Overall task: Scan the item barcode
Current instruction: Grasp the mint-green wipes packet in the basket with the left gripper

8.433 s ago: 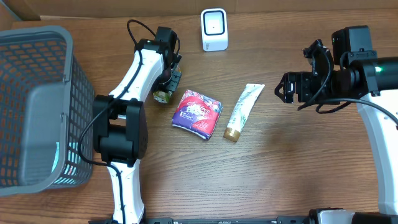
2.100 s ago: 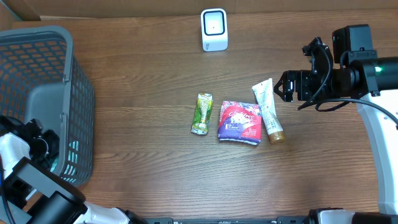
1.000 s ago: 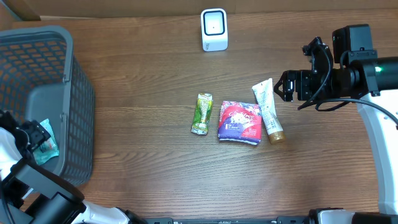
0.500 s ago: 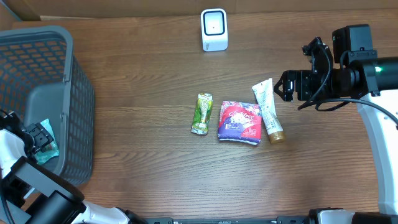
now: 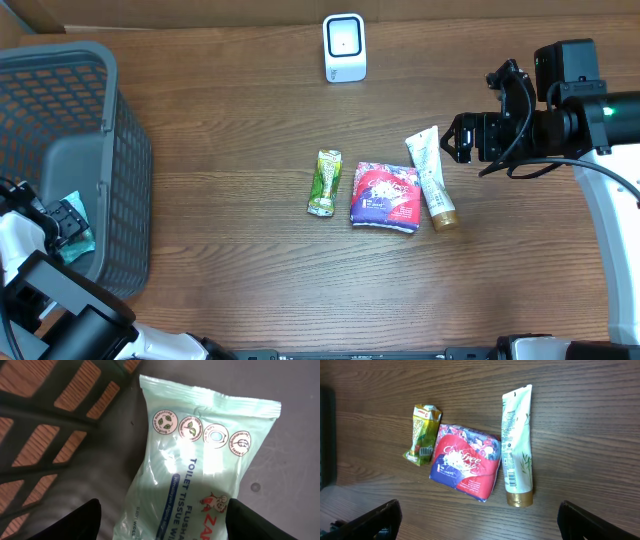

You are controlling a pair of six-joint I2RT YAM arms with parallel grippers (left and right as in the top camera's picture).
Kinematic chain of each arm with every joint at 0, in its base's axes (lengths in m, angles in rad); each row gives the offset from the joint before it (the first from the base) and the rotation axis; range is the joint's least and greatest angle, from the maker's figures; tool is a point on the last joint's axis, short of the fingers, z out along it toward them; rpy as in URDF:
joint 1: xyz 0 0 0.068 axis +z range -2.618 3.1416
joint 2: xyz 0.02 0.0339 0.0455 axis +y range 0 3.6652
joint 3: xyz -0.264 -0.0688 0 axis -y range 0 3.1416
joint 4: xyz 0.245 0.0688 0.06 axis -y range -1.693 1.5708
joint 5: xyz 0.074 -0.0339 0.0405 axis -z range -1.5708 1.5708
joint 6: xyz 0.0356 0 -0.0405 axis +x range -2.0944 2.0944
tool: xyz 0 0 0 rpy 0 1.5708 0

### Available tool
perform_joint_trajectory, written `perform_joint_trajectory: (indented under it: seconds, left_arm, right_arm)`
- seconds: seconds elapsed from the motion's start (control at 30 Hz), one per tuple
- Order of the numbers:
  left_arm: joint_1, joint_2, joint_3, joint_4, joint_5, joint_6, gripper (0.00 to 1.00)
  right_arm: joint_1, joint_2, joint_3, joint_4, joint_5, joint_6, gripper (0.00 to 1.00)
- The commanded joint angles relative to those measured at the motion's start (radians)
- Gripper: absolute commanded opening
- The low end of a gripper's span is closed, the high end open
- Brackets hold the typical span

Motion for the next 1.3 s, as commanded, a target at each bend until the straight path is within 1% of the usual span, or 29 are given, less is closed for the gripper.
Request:
perform_joint_trajectory:
  seconds: [0.0, 0.17, 0.23, 0.27, 0.33, 0.4, 0.53, 0.57, 0.63, 0.7, 0.8, 1.07, 1.27]
  left_arm:
    - [-0.005, 0.039, -0.009, 0.003, -0.003, 0.018, 0.71]
    - [-0.016, 0.066, -0.009, -0.005, 0.014, 0.011, 0.59]
    - [-0.018, 0.066, -0.009, 0.004, 0.014, 0.011, 0.5]
    - [-0.018, 0.066, -0.009, 0.008, 0.014, 0.011, 0.38]
    - [-0.018, 0.066, -0.009, 0.009, 0.015, 0.01, 0.17]
    - [-0.018, 0.066, -0.009, 0.009, 0.018, 0.01, 0.04]
    - [-0.018, 0.066, -0.006, 0.008, 0.021, -0.063, 0.04]
    - [-0.018, 0.066, -0.002, 0.007, 0.045, -0.078, 0.04]
    - [-0.019, 0.066, 0.016, -0.006, 0.103, -0.079, 0.04]
    - [-0.026, 0.066, 0.049, -0.039, 0.128, -0.079, 0.04]
    - [-0.041, 0.066, 0.078, -0.074, 0.129, -0.067, 0.04]
    - [-0.109, 0.066, 0.089, -0.083, 0.129, -0.045, 0.04]
    - [-0.12, 0.053, 0.172, -0.152, 0.121, -0.05, 0.04]
  right_arm:
    - [0.005, -0.008, 0.022, 0.003, -0.006, -0.004, 1.0]
    - [0.005, -0.008, 0.022, 0.002, -0.006, -0.004, 1.0]
    - [0.005, -0.008, 0.022, 0.003, -0.006, -0.004, 1.0]
    - [0.005, -0.008, 0.022, 0.003, -0.006, -0.004, 1.0]
    - [0.005, -0.008, 0.022, 0.003, -0.006, -0.004, 1.0]
    - [0.005, -0.008, 0.022, 0.002, -0.006, -0.004, 1.0]
    - [0.005, -0.008, 0.022, 0.002, -0.006, -0.004, 1.0]
    - [0.005, -0.008, 0.022, 0.003, -0.006, -0.004, 1.0]
    - [0.005, -0.008, 0.022, 0.005, -0.006, -0.004, 1.0]
    - [0.005, -0.008, 0.022, 0.004, -0.006, -0.004, 1.0]
    - [0.005, -0.008, 0.022, -0.002, -0.006, -0.004, 1.0]
    - [0.005, -0.008, 0.022, -0.005, -0.006, -0.004, 1.0]
    - [0.005, -0.008, 0.022, -0.005, -0.006, -0.004, 1.0]
